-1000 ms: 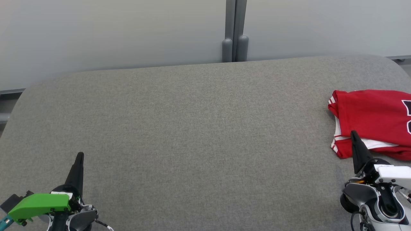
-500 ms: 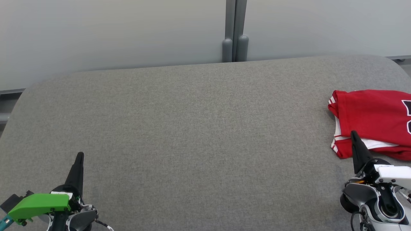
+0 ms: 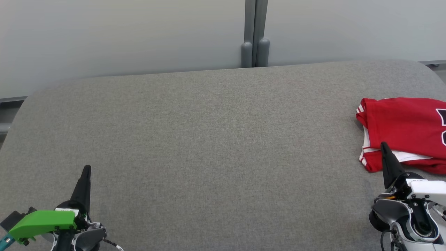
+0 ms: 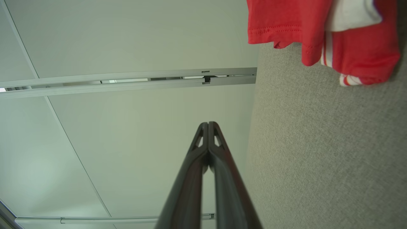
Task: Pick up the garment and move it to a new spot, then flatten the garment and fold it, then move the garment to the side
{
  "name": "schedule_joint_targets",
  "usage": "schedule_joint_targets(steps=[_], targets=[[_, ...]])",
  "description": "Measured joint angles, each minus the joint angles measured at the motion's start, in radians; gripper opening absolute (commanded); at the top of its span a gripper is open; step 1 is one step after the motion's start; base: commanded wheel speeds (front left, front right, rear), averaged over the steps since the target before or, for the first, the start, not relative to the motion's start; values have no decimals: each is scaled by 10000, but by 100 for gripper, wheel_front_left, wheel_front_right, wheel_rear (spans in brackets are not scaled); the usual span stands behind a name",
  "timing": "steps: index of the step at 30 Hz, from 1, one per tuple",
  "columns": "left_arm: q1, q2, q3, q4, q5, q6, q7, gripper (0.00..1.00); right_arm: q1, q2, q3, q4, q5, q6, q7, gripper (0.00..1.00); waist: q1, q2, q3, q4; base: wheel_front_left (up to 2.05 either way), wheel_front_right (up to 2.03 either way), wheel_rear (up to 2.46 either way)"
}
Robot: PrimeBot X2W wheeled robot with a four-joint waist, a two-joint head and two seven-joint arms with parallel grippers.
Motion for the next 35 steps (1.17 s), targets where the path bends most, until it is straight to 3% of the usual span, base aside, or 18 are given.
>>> schedule_joint_targets(steps=[35], targets=[[0,0,-2,-6,0,0,0,0,-1,4,-10,-10,0,0,0,0,0,0,2,0,0,0,0]])
